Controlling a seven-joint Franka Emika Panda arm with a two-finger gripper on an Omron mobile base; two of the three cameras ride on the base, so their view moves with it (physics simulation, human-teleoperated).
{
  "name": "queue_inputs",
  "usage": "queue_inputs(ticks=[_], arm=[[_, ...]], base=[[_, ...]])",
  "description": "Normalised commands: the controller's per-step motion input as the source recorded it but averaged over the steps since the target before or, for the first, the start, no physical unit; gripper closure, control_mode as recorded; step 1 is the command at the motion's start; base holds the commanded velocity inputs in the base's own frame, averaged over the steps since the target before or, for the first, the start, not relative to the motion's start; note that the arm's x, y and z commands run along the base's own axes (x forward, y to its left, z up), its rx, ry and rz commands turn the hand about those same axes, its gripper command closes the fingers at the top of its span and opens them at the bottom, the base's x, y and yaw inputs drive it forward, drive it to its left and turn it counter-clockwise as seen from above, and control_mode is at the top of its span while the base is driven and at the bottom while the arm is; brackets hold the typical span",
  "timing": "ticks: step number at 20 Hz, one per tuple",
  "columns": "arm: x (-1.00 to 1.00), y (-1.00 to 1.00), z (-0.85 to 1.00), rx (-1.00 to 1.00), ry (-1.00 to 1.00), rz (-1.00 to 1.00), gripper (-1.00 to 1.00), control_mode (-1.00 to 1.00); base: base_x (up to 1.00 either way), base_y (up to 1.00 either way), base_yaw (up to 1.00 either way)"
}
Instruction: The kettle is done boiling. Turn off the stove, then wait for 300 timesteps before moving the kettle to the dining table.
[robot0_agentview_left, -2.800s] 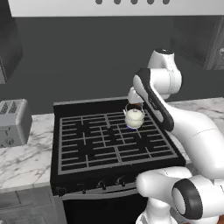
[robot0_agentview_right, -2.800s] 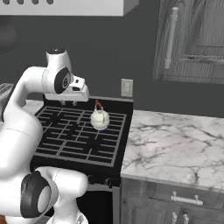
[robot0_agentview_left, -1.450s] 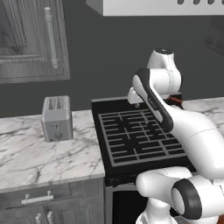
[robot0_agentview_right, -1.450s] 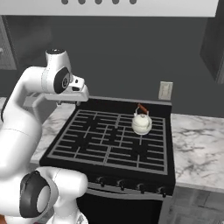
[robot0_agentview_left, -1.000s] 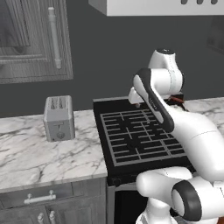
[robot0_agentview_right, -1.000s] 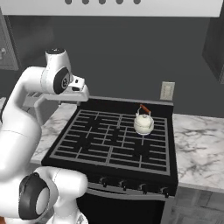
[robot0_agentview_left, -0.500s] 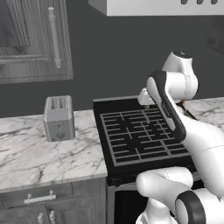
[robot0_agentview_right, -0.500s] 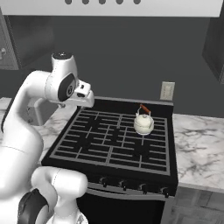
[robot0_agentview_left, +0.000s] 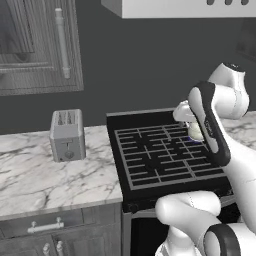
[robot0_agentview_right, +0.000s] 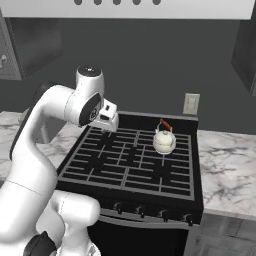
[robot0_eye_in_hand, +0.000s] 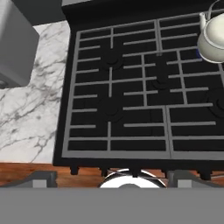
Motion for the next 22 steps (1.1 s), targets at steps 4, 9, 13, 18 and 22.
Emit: queue_inputs(ticks=[4, 9, 13, 18, 22], arm=[[-0.07, -0.28, -0.12, 0.05, 0.00, -0.01, -1.00, -1.00], [-0.06, -0.37, -0.24, 0.04, 0.00, 0.00, -1.00, -1.00], [-0.24, -0.40, -0.21, 0.03, 0.00, 0.00, -1.00, -1.00], [-0.25, -0.32, -0.17, 0.01, -0.02, 0.00, -1.00, -1.00], [-0.30, -0.51, -0.17, 0.01, -0.05, 0.00, -1.00, -1.00]], base=[[0.00, 0.00, 0.00], [0.00, 0.00, 0.00], [0.00, 0.00, 0.00], [0.00, 0.00, 0.00], [0.00, 0.00, 0.00]])
